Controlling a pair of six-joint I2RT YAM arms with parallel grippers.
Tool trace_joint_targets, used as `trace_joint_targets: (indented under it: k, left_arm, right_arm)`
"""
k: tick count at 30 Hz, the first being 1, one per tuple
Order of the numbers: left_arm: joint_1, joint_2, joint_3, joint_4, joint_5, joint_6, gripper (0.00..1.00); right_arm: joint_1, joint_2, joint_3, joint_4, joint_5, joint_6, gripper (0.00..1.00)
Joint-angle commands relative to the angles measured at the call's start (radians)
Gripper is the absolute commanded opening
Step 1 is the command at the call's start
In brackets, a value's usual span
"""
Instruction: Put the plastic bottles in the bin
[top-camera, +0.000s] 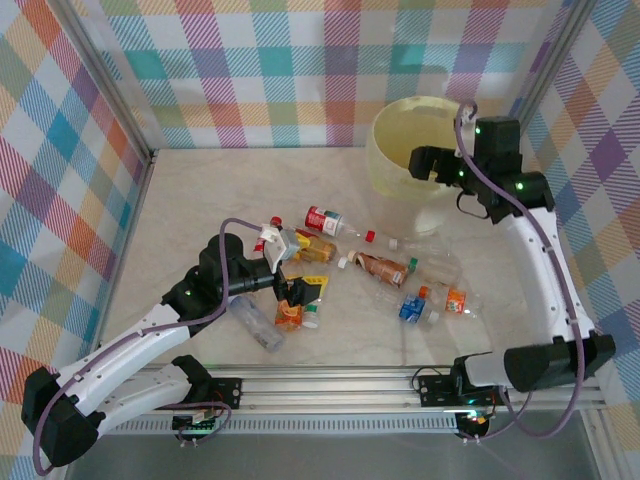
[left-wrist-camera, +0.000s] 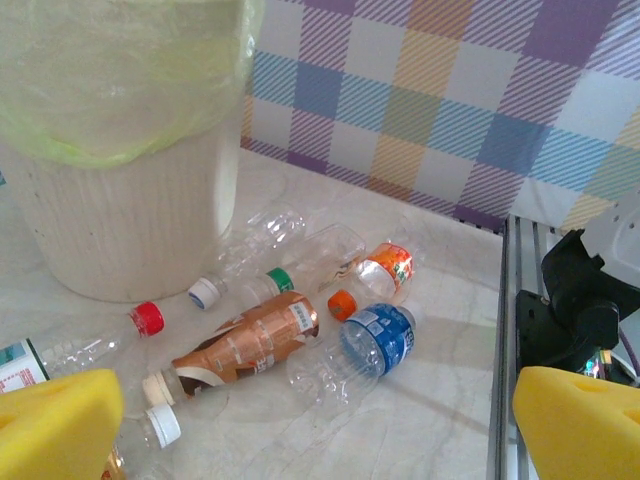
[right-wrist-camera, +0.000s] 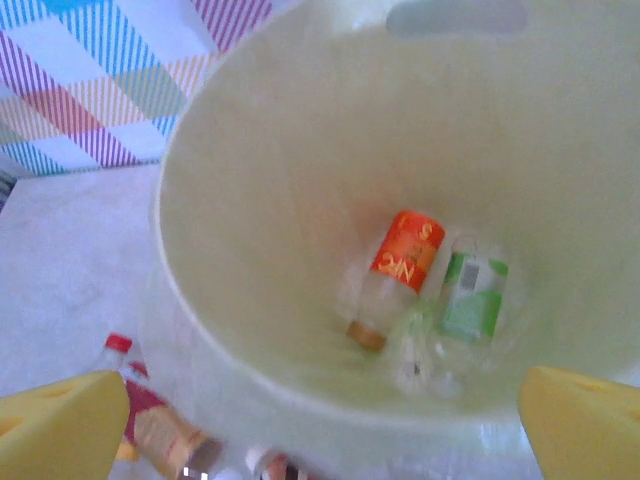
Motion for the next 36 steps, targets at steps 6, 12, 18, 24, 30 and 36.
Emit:
trace_joint_targets:
  k: [6,12,18,24,30,36]
  left_arm:
    - [-0.011,-0.004,0.048,-0.014,0.045,0.027,1.00]
    - [-0.011,-0.006,0.051,-0.020,0.048,0.029,1.00]
    - [-0.010,-0.001,0.054,-0.023,0.055,0.030,1.00]
    - [-0.011,-0.001,0.055,-0.027,0.058,0.032,1.00]
    - [-0.011,0.002,0.059,-0.032,0.069,0.030,1.00]
    - [-0.011,-0.004,0.062,-0.043,0.069,0.036,1.00]
  right_arm:
    - [0.007,-0.161,-0.281,-0.079,-0.131,0.111,0.99]
    - [0.033,-0.250,-0.496,-0.077,-0.163,0.176,0.95]
    - [0.142,-0.295,-0.663,-0.054,-0.148,0.232,0.95]
    - [0.282,-0.254,-0.757,-0.013,-0.049,0.286,0.96]
    - [0.352,-0.162,-0.777,-0.015,0.078,0.282,0.97]
    - [0.434,-0.057,-0.763,-0.055,0.219,0.283,0.99]
